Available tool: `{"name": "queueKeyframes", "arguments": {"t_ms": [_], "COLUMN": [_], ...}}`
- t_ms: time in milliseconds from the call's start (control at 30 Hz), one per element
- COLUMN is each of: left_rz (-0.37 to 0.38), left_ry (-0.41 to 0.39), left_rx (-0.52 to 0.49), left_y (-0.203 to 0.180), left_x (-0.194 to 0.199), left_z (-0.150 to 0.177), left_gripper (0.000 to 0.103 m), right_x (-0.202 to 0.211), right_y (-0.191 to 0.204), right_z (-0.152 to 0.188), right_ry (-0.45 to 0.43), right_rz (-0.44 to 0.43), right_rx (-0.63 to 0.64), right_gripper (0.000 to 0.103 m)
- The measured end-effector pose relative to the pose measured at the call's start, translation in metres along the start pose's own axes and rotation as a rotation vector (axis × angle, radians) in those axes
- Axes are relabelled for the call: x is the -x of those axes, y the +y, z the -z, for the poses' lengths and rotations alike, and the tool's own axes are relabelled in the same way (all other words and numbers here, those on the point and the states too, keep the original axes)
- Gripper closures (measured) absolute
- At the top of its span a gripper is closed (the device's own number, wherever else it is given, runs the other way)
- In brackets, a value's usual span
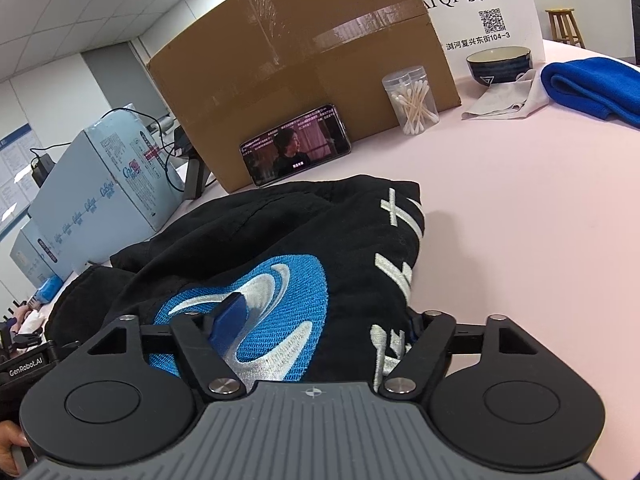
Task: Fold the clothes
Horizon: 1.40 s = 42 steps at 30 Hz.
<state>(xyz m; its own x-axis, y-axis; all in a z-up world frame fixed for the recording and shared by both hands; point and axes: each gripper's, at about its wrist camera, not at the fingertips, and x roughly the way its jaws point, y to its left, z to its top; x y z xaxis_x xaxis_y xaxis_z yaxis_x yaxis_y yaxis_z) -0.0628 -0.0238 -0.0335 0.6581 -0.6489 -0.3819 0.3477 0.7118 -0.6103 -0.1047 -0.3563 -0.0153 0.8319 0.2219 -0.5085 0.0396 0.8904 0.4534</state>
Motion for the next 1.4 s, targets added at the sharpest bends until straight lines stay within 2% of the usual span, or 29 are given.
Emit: {"name": "queueKeyframes", "arguments": {"t_ms": [100,167,333,400,633,733,800,867,933,1033,1133,1400], "left_rz": [0.001,0.001,-0.002,-0.003,0.006,0.011,0.013,0.015,0.015,0.017,0.013,0.008], "left_ry": [-0.008,-0.013,-0.015,-0.015,-0.006,-0.002,0.001,0.003,0.006,0.006,0.004,-0.014], "left_rx": [-0.007,-0.010,-0.014,-0.014,-0.004,0.002,0.006,0.009,0.012,0.015,0.012,0.004], "left_y": [-0.002,-0.003,-0.004,-0.004,0.000,0.001,0.002,0.003,0.004,0.004,0.003,0.000], "left_x": [0.001,0.002,0.003,0.003,0.002,0.001,0.000,-0.001,-0.002,-0.002,-0.002,0.001], "left_z": [0.000,0.000,0.000,0.000,-0.001,-0.002,-0.002,-0.002,-0.002,-0.002,-0.002,-0.001], "left_gripper": [0.065,0.066,0.067,0.067,0.066,0.066,0.066,0.066,0.066,0.066,0.066,0.068], "right_x": [0.004,0.007,0.008,0.007,0.007,0.005,-0.002,-0.008,-0.012,-0.010,-0.004,0.014], "right_y": [-0.001,-0.002,-0.004,-0.004,-0.008,-0.010,-0.011,-0.010,-0.006,-0.005,-0.002,-0.003], "right_z": [-0.001,-0.001,-0.002,-0.004,-0.008,-0.009,-0.009,-0.008,-0.008,-0.008,-0.006,-0.007], "right_ry": [-0.015,-0.024,-0.014,0.001,0.055,0.081,0.106,0.117,0.117,0.107,0.081,-0.012], "right_rz": [-0.006,-0.013,-0.017,-0.015,-0.023,-0.042,-0.069,-0.080,-0.077,-0.070,-0.062,-0.081], "right_rx": [-0.007,-0.004,-0.004,-0.010,-0.027,-0.038,-0.047,-0.051,-0.041,-0.042,-0.019,0.008], "right_gripper": [0.047,0.050,0.049,0.042,0.034,0.025,0.015,0.010,0.010,0.016,0.027,0.064]}}
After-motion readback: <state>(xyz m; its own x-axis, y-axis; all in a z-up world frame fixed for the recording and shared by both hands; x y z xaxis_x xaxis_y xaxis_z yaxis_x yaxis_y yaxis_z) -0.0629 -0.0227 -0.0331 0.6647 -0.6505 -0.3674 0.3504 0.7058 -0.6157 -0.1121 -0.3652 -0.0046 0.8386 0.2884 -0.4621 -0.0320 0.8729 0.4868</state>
